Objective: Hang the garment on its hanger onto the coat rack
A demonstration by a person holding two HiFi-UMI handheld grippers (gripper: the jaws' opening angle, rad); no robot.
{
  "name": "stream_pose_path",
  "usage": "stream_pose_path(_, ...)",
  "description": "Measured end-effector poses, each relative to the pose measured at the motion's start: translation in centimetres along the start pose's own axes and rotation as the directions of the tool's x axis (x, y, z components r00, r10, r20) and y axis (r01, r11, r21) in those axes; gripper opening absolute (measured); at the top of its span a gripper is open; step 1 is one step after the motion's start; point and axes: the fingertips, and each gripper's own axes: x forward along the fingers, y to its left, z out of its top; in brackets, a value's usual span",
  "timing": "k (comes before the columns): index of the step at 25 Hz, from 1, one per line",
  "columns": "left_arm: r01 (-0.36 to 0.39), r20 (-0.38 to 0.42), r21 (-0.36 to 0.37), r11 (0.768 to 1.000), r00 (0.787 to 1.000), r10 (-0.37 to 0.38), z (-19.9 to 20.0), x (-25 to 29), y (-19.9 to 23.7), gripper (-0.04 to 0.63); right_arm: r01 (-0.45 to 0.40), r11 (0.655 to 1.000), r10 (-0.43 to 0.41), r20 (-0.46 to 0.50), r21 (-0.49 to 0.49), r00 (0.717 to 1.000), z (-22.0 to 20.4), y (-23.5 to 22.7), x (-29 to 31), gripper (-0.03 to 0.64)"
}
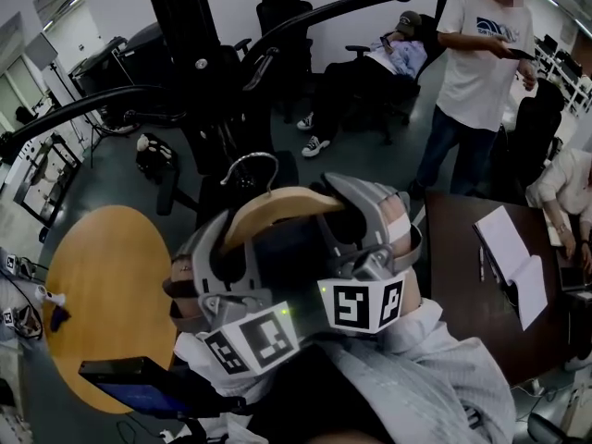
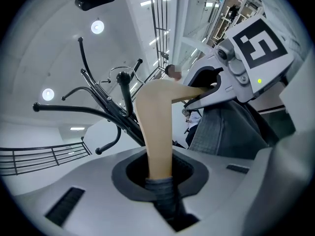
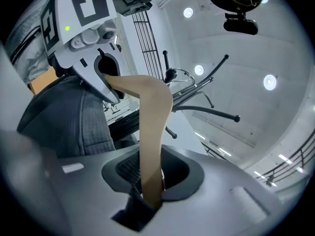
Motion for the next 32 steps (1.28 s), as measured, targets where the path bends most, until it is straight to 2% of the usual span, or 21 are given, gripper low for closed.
stream_pose_path(9, 0.009, -0.069, -0.013, 1.000, 0.998, -0.010, -3.3, 2.9, 0.6, 0.048, -0.084, 0.996, 0.084, 0.006, 0.031, 0.996, -0.7, 2.4, 4.3, 0.084)
stream_pose_path(18, 0.052, -0.129, -0.039, 0.998, 0.990, -0.057, -7.1, 5.0, -0.2, 0.048, -0.144, 0.988, 0.145, -0.018, 0.049, 0.989, -1.9, 5.8, 7.0, 0.084)
stream_pose_path(27, 0.048, -0.107, -0.022, 0.999, 0.993, -0.050, -8.0, 5.2, -0.4, 0.048, -0.087, 0.996, 0.087, -0.013, 0.037, 0.996, -2.1, 6.6, 7.4, 0.083)
stream_pose_path(32, 0.004, -0.077, 0.006, 1.000, 0.997, -0.003, -7.2, 5.1, -0.2, 0.048, -0.088, 0.995, 0.088, -0.017, 0.044, 0.996, -2.4, 6.0, 7.0, 0.083)
